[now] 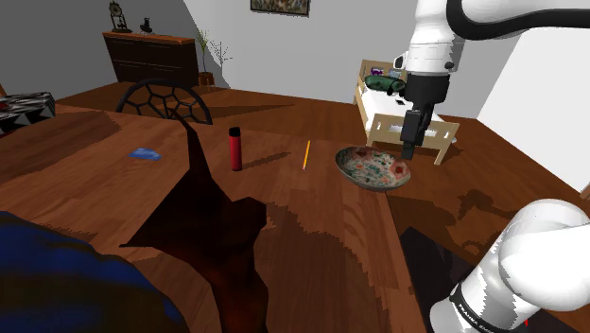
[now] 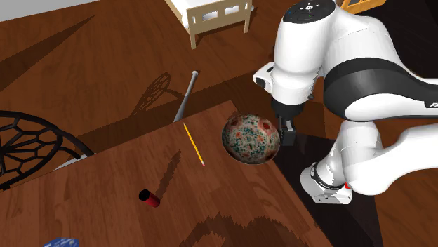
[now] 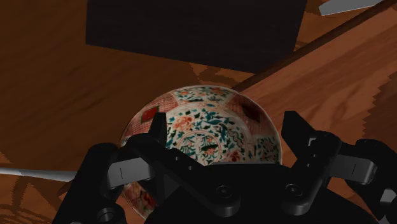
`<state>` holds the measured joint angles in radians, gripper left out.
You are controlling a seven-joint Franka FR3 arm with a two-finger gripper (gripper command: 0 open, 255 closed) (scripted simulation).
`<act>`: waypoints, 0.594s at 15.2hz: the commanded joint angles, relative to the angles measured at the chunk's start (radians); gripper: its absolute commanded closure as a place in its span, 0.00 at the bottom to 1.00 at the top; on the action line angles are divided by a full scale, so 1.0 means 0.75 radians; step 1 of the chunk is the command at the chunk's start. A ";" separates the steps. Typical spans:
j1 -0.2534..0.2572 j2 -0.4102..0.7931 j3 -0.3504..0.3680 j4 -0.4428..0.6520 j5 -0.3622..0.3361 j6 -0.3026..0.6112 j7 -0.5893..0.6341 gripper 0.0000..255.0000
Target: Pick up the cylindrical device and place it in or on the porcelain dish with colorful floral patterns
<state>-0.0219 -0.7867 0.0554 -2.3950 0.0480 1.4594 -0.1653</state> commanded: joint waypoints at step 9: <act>0.027 0.309 0.161 0.190 0.092 0.190 0.193 0.00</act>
<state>-0.0041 -0.5827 0.1602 -2.2637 0.1094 1.5783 -0.0413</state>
